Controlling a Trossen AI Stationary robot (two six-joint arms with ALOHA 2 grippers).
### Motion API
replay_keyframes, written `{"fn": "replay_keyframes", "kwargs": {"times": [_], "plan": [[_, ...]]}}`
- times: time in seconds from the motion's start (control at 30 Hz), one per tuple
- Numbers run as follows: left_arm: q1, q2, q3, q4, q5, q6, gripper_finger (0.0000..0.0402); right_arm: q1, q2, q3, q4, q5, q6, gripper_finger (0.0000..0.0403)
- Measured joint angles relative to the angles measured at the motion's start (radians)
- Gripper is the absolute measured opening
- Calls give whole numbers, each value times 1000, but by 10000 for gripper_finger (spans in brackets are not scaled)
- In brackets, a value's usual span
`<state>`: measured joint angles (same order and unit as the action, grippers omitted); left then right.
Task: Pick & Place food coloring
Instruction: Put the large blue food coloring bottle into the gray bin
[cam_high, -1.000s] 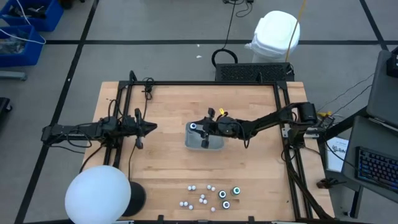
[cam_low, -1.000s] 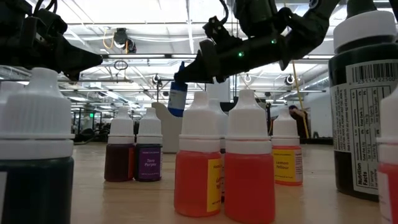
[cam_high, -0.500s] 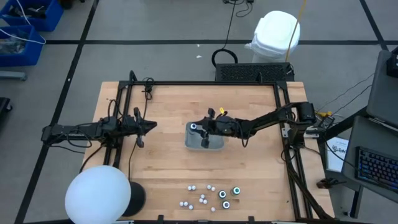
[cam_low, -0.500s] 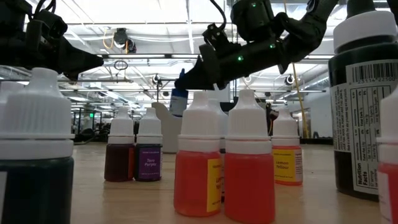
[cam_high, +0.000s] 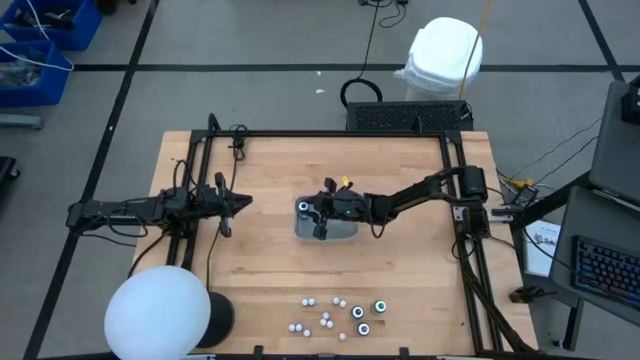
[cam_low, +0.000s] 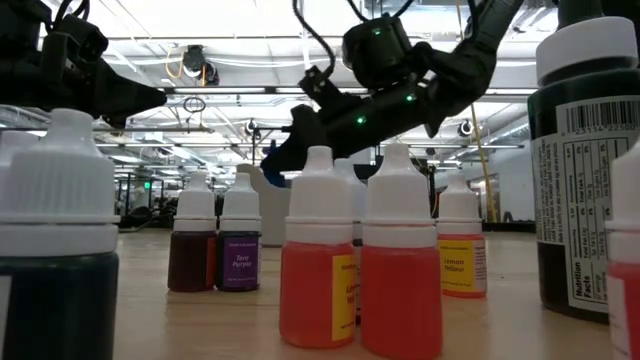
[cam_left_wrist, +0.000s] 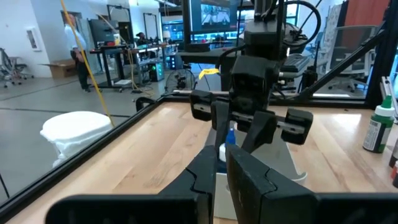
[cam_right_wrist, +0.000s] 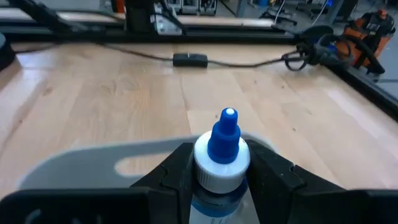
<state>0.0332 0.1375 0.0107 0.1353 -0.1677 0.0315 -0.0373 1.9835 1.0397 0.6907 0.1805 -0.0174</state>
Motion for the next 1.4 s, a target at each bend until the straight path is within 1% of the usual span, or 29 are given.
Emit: {"fn": "replay_keyframes", "kwargs": {"times": [0.63,0.93,1.07,1.4], "plan": [[0,0,0,-3,0,-14,42,-9,-2,2,-40,4,6,116],[0,0,0,-3,0,-14,42,-9,-2,2,-45,2,5,124],[0,0,0,-3,0,-14,42,-9,-2,1,-38,2,5,138],[0,0,0,-3,0,-13,42,-10,0,0,-17,2,-12,190]]}}
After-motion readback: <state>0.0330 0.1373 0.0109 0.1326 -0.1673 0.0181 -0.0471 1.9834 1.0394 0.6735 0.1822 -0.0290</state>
